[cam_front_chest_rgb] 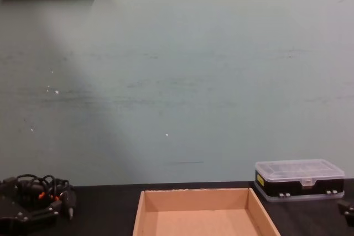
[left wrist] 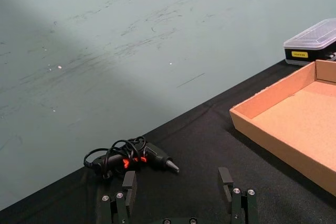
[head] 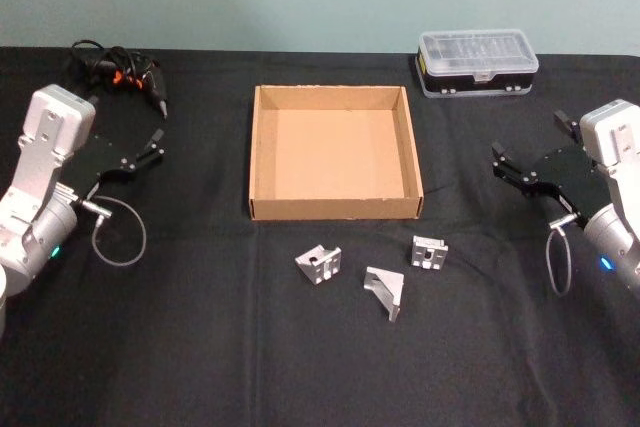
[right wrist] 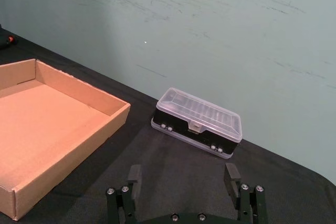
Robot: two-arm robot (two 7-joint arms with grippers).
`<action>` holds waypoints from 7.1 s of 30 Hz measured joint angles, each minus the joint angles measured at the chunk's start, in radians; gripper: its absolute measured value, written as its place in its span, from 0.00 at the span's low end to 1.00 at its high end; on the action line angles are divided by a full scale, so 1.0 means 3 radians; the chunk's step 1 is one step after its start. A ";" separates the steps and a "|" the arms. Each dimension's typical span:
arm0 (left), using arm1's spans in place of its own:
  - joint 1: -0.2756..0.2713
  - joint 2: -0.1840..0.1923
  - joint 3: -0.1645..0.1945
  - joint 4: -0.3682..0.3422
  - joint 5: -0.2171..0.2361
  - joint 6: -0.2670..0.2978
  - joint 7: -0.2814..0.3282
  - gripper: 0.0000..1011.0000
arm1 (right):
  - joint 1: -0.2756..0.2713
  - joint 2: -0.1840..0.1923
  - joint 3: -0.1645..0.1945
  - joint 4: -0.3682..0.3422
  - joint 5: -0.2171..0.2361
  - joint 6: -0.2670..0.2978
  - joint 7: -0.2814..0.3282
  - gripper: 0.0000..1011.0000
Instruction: Use one hand to pick up the angle iron from the table and place it into the box.
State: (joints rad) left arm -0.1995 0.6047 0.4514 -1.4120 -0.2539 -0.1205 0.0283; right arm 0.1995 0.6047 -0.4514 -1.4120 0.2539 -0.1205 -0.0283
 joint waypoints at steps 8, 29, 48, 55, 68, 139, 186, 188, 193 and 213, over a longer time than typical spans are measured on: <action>0.0000 0.0000 0.0000 0.0000 0.0000 0.0000 0.0000 1.00 | 0.0000 0.0000 0.0000 0.0000 0.0000 0.0000 0.0000 0.99; 0.0000 0.0000 0.0000 0.0000 0.0000 0.0000 0.0000 1.00 | 0.0000 0.0000 0.0000 0.0000 0.0000 0.0000 0.0000 0.99; 0.0000 0.0000 0.0000 0.0000 0.0000 0.0000 0.0000 1.00 | -0.0217 0.0169 0.0161 -0.0422 0.0157 -0.0081 0.0327 0.99; 0.0000 0.0000 0.0000 0.0000 0.0000 0.0000 0.0000 1.00 | -0.0374 0.0480 0.0227 -0.0702 0.0454 -0.0107 0.0953 0.99; 0.0000 0.0000 0.0000 0.0000 0.0000 0.0000 0.0000 1.00 | -0.0377 0.0884 0.0116 -0.0787 0.0749 -0.0019 0.2186 0.99; 0.0000 0.0000 0.0000 0.0000 0.0000 0.0000 0.0000 1.00 | 0.0374 0.0383 -0.0381 -0.0241 0.0353 0.1039 0.2429 0.70; 0.0000 0.0000 0.0000 0.0000 0.0000 0.0000 0.0000 1.00 | 0.0444 0.0451 -0.0099 -0.0487 0.0781 0.0911 0.2557 0.07; 0.0000 0.0000 0.0000 0.0000 0.0000 0.0000 0.0000 1.00 | 0.0534 0.0443 -0.0068 -0.0495 0.0861 0.0973 0.2564 0.08; 0.0000 0.0000 0.0000 0.0000 0.0000 0.0000 0.0000 1.00 | 0.0820 0.0331 -0.0086 -0.0411 0.0936 0.1152 0.2544 0.07; 0.0000 0.0000 0.0000 0.0000 0.0000 0.0000 0.0000 1.00 | 0.1992 -0.0582 -0.0842 0.0808 0.0480 0.1693 0.2319 0.08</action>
State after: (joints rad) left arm -0.1995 0.6047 0.4514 -1.4120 -0.2538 -0.1205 0.0282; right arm 0.7972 0.4300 -0.7039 -1.1695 0.3979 0.3873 0.6675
